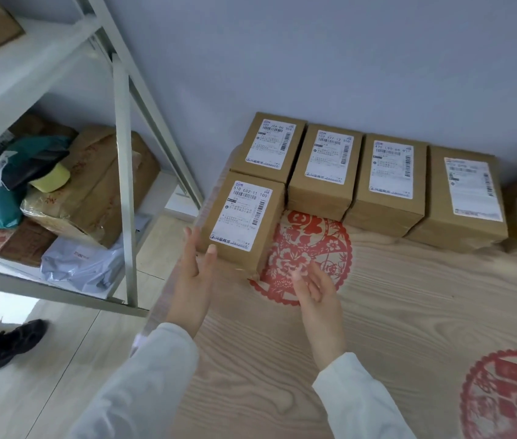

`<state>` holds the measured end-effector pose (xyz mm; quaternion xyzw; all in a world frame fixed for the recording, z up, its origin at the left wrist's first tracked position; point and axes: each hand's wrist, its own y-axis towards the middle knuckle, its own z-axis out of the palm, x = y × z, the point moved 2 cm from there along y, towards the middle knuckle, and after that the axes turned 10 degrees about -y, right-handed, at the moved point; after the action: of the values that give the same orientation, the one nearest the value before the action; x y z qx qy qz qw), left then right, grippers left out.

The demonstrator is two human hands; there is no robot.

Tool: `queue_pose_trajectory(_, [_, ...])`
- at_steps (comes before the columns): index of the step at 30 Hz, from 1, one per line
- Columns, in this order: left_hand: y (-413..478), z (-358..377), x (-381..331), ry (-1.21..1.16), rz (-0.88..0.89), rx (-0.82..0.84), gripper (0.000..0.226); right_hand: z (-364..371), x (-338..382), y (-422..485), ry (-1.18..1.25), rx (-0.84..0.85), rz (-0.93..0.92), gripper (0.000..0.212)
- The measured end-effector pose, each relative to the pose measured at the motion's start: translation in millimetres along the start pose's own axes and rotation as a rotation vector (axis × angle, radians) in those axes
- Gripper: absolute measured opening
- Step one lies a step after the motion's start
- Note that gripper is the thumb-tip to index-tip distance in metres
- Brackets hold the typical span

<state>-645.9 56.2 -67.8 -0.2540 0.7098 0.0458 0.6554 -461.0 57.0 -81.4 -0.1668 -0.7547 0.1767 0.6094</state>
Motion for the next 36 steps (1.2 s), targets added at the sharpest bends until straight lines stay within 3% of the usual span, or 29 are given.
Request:
queue_pose_trajectory(10, [-103.3,140.4,-16.9,-0.012,0.037,0.242,0.049,-137.9,-11.9,-45.4,0.089,-0.102,-0.085,0.054])
queue_pose_trajectory(20, [-220.2,334.6,-17.0,0.025,-0.023,0.516,0.046,-360.3,-57.0,-89.2,0.081,-0.338,-0.094,0.055])
queue_pose_trajectory(36, [-247.5,470.5,-36.6,-0.031,-0.136,0.624,0.046,-492.5,-85.4,-60.8,0.197,-0.535,-0.018,0.055])
